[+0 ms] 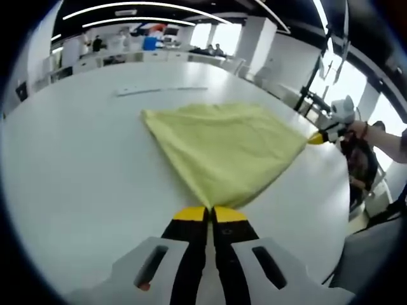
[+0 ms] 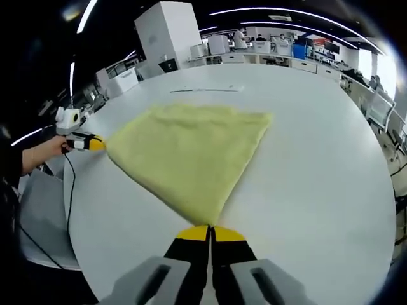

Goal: Fold the garment on the visible template until the final outline fits inside the template.

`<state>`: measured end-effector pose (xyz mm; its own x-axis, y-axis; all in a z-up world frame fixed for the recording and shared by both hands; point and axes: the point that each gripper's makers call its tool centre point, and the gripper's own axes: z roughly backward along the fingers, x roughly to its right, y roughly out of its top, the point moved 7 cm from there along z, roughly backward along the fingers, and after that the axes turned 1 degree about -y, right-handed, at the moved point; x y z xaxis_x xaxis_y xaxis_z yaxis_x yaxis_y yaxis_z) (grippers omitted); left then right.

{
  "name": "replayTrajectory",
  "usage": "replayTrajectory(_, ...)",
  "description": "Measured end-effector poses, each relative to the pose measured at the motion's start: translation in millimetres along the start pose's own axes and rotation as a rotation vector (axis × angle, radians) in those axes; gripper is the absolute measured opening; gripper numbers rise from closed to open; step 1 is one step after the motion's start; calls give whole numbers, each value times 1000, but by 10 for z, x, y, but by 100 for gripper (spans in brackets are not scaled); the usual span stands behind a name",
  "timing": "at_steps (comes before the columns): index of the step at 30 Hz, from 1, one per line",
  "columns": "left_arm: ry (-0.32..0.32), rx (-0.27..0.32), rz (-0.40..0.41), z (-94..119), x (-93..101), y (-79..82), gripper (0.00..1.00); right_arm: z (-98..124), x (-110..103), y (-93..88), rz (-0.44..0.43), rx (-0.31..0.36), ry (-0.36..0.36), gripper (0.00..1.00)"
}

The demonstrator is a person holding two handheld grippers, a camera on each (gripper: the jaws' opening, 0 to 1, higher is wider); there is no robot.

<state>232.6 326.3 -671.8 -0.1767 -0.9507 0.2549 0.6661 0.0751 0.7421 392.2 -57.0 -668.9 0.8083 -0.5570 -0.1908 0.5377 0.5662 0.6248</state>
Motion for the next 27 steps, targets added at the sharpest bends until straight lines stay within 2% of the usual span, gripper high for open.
replayTrajectory(9,-1,4,30,117,75,-156,0,68,-104,-116,-18,-1,13,0)
replayTrajectory(17,5,1,28,177,129,-217,0,90,-144,-181,-38,3,11,0)
replayTrajectory(27,20,5,38,174,90,-269,0,94,-164,-195,-14,6,1,0)
